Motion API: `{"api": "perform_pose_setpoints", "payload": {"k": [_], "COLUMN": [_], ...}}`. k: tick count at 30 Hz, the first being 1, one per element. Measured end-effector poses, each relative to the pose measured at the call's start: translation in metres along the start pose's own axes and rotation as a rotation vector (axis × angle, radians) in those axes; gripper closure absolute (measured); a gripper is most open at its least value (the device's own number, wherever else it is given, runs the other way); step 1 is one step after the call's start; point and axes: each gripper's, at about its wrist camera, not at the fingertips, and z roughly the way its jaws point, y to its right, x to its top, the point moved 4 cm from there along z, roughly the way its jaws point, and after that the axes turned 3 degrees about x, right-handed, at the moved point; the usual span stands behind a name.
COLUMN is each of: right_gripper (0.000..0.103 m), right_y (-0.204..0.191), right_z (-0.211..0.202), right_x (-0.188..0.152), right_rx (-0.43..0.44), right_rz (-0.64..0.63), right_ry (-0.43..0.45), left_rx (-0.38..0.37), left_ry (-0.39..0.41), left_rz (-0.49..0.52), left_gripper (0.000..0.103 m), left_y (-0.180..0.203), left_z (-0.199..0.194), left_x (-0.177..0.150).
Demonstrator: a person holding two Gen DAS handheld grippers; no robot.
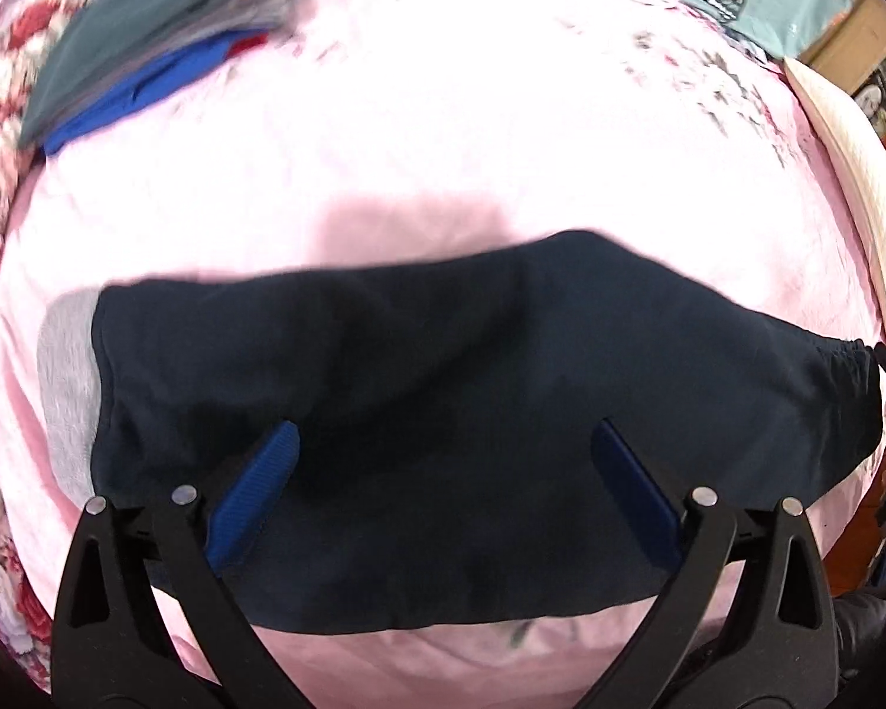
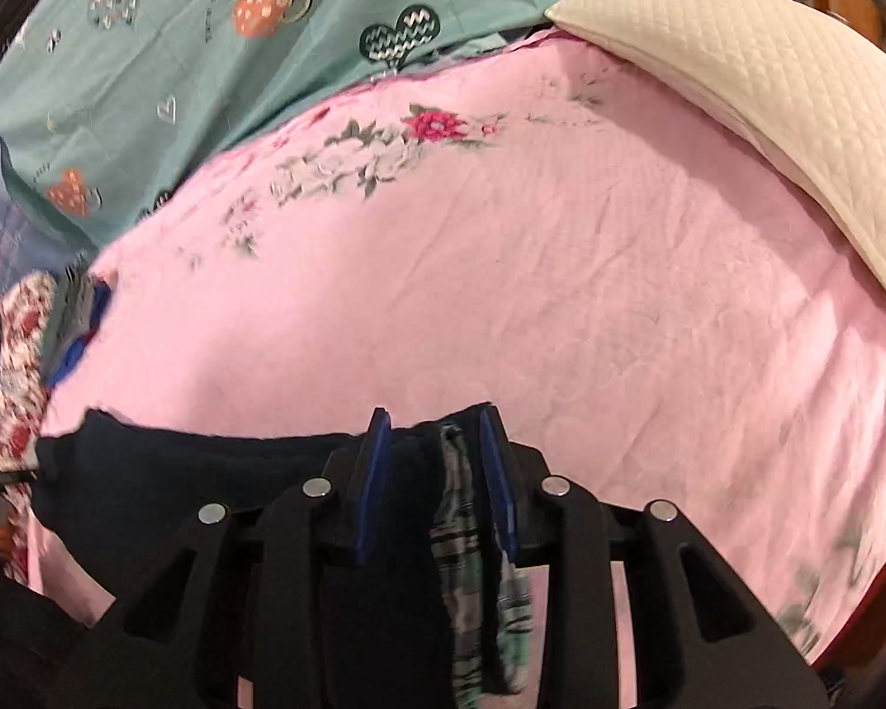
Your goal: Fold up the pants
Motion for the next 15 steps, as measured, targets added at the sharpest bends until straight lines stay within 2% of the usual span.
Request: {"api": "perform_pose_setpoints", "payload": {"k": [3, 5, 10, 13, 14, 15], "right_gripper": [0.075, 0.093, 0.095, 0.095, 0.09, 0.09], "right_y": [-0.013, -0.016, -0.018, -0.007, -0.002, 0.002], "right_z": [0.019, 0.02, -0.01, 0.018, 0.03, 0.033], "right_x": [-0.003, -0.005, 0.016, 0.005, -0.002, -0.006], "right_rx": [0.001, -0.012, 0.023, -0.019, -0.031, -0.025], "right_rz": [-0.073, -0.122, -0.122, -0.126, -0.123, -0.109], "right_ry": [-0.089, -0.104, 0.057, -0.012, -0.046, -0.047], "left_rx": [0.014, 0.014, 0.014, 0.031, 0.036, 0.041], "left_ry": [0.008, 0.015, 0.081, 0.072, 0.063, 0.051], "left_rz": [0.042, 0.053, 0.094, 0.129, 0.141, 0.157], "left_gripper": [0.002, 0.002, 0.002, 0.002, 0.002, 0.002], "left_y": [0.026, 0.045, 0.088, 0.112, 0.115, 0.12], "left_z": [-0.003, -0.005, -0.013, 0.0, 0.005, 0.01], "left_x": [0.003, 0.004, 0.016, 0.02, 0.018, 0.018]}}
